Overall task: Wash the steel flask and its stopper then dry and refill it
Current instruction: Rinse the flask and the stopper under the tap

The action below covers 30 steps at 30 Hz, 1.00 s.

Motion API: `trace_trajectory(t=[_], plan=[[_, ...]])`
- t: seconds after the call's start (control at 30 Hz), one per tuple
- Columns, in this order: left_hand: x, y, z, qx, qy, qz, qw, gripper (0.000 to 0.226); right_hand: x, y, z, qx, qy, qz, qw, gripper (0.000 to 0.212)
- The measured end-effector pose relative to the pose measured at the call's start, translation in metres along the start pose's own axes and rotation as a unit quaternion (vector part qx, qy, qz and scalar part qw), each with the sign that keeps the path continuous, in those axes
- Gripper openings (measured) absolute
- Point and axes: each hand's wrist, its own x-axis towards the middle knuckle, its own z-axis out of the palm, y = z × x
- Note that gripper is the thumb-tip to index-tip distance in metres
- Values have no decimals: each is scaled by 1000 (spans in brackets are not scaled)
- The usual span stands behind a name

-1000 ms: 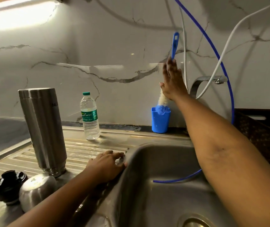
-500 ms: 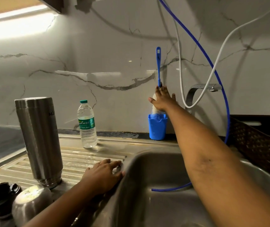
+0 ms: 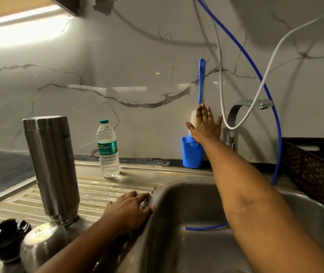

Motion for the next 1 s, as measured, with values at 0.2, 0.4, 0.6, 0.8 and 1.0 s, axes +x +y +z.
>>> trace_trajectory(t=[0.2, 0.4, 0.6, 0.8, 1.0], plan=[[-1, 1, 1, -4, 0, -7, 1000, 62, -16, -3, -13, 32, 56, -33, 997, 71], [-8, 2, -4, -7, 3, -3, 1000, 61, -78, -9, -14, 140, 192, -62, 969, 48], [-12, 2, -6, -8, -2, 1, 1000, 61, -128, 10, 0, 203, 153, 170, 952, 57], [-9, 2, -3, -10, 3, 4, 1000, 61, -104, 24, 0, 254, 55, 328, 908, 46], [-4, 0, -2, -8, 8, 5, 1000, 61, -103, 38, 5, 202, 28, 356, 912, 23]])
